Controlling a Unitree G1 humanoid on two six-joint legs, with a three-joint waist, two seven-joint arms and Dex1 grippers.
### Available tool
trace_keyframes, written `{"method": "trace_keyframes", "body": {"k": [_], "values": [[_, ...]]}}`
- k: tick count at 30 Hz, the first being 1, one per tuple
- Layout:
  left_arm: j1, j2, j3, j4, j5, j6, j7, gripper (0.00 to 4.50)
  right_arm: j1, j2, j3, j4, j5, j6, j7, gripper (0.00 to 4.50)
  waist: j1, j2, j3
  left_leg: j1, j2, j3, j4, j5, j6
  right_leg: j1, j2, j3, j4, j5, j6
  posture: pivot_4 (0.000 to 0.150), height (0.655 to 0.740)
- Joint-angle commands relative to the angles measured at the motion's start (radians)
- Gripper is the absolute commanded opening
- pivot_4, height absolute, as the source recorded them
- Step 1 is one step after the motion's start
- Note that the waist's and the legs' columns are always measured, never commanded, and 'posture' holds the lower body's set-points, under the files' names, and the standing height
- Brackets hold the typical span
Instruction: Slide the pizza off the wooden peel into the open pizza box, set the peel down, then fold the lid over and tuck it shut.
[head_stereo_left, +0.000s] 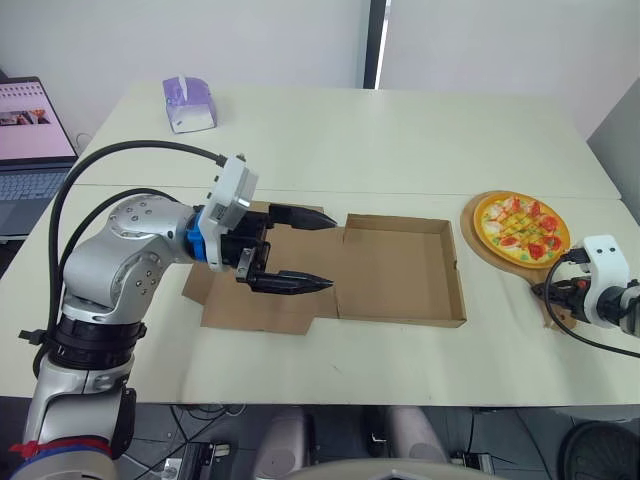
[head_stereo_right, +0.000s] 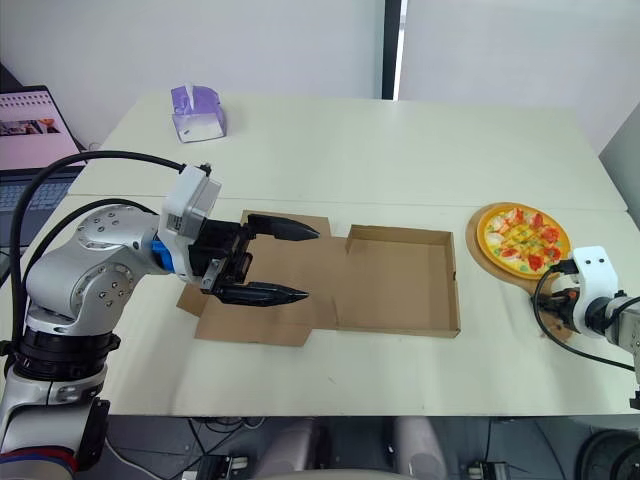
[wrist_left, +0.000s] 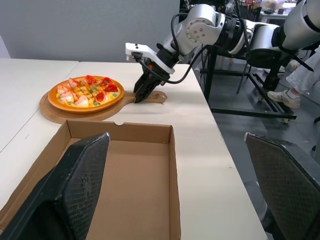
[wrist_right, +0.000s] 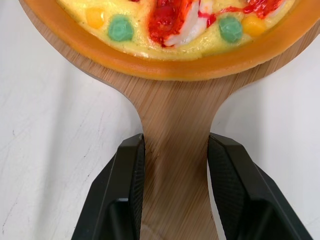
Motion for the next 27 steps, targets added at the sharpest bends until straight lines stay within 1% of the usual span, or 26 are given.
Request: {"method": "trace_keyframes", "body": {"k": [1,4,8,14,20,27], "values": [[-0.023,0.019,0.037,-0.001,-0.004,0.001,0.013,4.5,-0.028,-0.018,-0.089,-0.017,0.001,-0.051,-0.015,1.57,0.0,0.002,0.001,0.0,0.0,0.0,0.0,0.0,0.0,0.0,0.0,0.0,0.0,0.0,0.0,0.15,0.7218],[-0.018,0.031,0.045,0.003,-0.002,0.001,0.027,4.5,-0.039,-0.032,-0.134,-0.031,0.016,-0.069,-0.007,1.57,0.0,0.006,0.003,-0.001,0.0,0.0,0.0,0.0,0.0,-0.002,0.0,0.0,0.001,0.002,-0.003,0.15,0.7218],[0.006,0.052,0.077,-0.002,-0.004,0.01,0.055,4.5,-0.037,-0.053,-0.189,-0.063,0.04,-0.09,0.026,1.57,0.001,0.008,0.004,-0.002,0.0,-0.001,0.0,0.0,0.0,-0.005,0.0,-0.001,0.0,0.002,-0.003,0.15,0.7218],[0.03,0.068,0.103,-0.009,-0.004,0.017,0.079,4.5,-0.044,-0.083,-0.221,-0.097,0.067,-0.103,0.075,1.57,0.001,0.009,0.006,-0.002,0.0,-0.001,-0.002,0.0,0.001,-0.005,0.0,-0.001,0.0,0.002,-0.003,0.15,0.7218],[0.056,0.099,0.126,-0.005,-0.003,0.014,0.083,4.5,-0.048,-0.18,-0.186,-0.167,0.082,-0.188,0.204,1.57,0.0,0.013,0.009,-0.002,0.0,-0.001,-0.002,-0.001,0.001,-0.005,0.0,-0.001,0.0,0.002,-0.003,0.15,0.7218],[0.078,0.118,0.136,0.0,0.002,0.005,0.075,4.5,-0.026,-0.277,-0.098,-0.223,0.053,-0.324,0.354,1.57,0.001,0.012,0.009,-0.002,0.0,-0.001,-0.002,-0.001,0.001,-0.005,0.0,-0.002,-0.001,0.002,-0.003,0.15,0.7218]]}}
